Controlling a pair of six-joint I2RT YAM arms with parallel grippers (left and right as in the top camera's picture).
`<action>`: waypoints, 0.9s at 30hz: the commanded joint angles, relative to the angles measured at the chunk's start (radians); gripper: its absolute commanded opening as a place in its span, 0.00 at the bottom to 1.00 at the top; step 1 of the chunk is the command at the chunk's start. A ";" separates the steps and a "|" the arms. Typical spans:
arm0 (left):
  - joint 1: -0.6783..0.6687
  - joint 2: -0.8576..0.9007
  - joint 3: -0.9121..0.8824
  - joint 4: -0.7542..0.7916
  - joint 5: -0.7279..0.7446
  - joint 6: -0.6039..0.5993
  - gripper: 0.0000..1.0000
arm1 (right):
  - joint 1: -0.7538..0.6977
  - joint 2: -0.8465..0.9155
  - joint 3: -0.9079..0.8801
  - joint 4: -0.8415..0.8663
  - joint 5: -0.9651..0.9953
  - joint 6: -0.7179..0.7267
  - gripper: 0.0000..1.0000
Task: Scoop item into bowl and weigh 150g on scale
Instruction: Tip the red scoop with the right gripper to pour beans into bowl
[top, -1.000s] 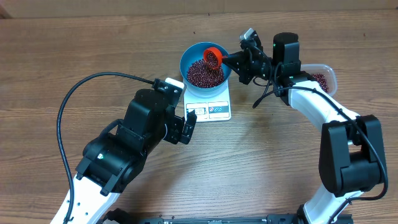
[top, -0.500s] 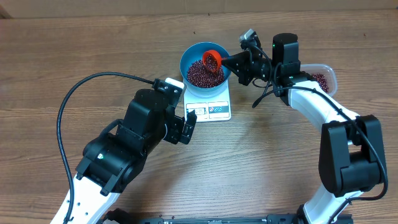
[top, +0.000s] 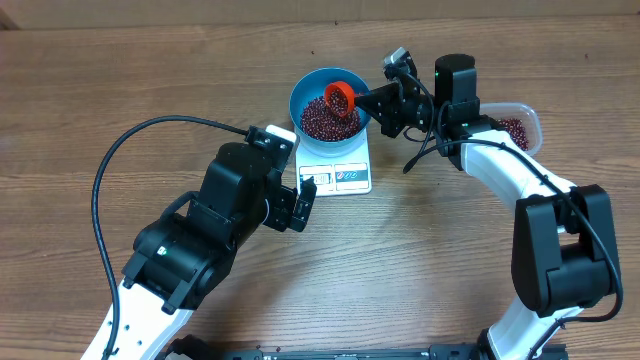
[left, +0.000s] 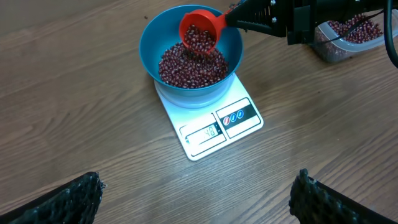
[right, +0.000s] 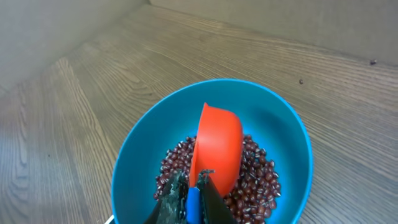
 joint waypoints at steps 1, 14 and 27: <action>0.005 0.006 0.013 0.003 -0.013 -0.002 1.00 | 0.011 0.005 0.000 0.013 -0.003 0.019 0.04; 0.005 0.007 0.013 0.003 -0.013 -0.002 0.99 | 0.016 0.005 0.000 0.013 0.041 0.019 0.04; 0.005 0.007 0.013 0.003 -0.013 -0.002 0.99 | 0.013 0.005 0.000 0.019 0.041 -0.104 0.04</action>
